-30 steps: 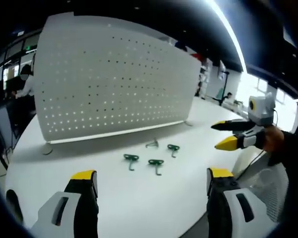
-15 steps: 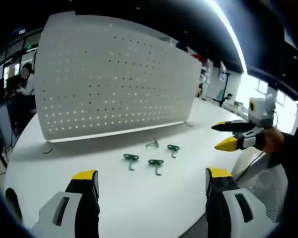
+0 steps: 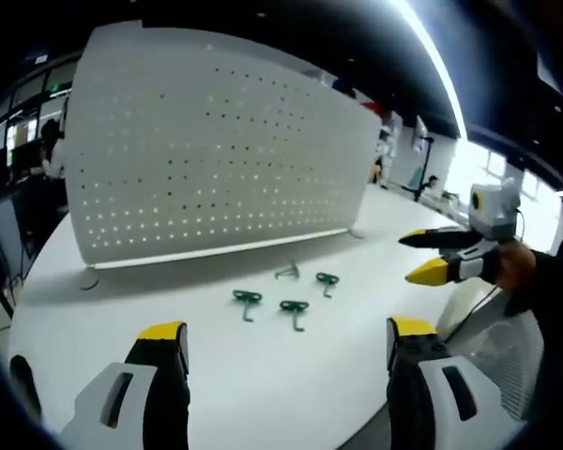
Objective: Insert the hook assembly into the mounting plate slot until the hook locks in place.
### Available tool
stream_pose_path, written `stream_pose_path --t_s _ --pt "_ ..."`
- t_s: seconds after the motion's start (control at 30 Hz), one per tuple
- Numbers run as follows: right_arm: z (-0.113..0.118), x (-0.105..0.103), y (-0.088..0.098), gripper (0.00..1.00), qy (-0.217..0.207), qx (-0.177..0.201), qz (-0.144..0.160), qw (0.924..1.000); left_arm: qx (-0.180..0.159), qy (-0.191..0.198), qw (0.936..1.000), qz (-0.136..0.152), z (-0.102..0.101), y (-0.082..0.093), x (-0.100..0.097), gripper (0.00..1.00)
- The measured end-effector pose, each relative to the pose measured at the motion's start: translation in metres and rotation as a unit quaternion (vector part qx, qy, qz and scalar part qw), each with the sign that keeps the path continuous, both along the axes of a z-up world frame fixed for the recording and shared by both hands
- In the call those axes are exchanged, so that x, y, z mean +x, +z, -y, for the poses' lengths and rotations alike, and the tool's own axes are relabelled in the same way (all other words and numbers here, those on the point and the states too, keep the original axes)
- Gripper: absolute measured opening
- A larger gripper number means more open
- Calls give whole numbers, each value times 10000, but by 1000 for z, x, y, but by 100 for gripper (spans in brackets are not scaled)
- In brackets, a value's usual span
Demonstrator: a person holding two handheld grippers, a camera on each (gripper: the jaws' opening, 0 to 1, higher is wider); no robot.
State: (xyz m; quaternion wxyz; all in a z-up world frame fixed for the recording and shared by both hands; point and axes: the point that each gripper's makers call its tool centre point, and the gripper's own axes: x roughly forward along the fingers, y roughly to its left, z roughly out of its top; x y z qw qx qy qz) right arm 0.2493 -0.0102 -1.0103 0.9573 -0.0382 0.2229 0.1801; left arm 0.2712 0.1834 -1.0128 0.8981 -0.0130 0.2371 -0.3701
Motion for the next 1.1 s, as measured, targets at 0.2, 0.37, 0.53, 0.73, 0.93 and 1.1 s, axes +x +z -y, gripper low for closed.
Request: stream_pose_path --t_s 0.2,0.37,0.53,0.73,0.93,1.1 --pt "1 0 0 70 -12 5 5 10000 15 -44 10000 -8 2 -1 -1 87" --pt "1 0 0 70 -11 -4 -7 10000 15 -59 10000 -5 2 -1 0 86" --pt "1 0 0 70 -30 5 -3 10000 40 -109 9999 -11 4 -2 -1 85" --pt "1 -1 -1 70 -23 3 -12 10000 94 -205 9997 10 7 -3 -2 82" --pt "1 0 -1 70 -25 11 -14 10000 154 -326 9993 54 11 -3 1 76" --pt "2 0 -1 69 -43 29 -16 10000 200 -598 9980 85 20 -2 2 65"
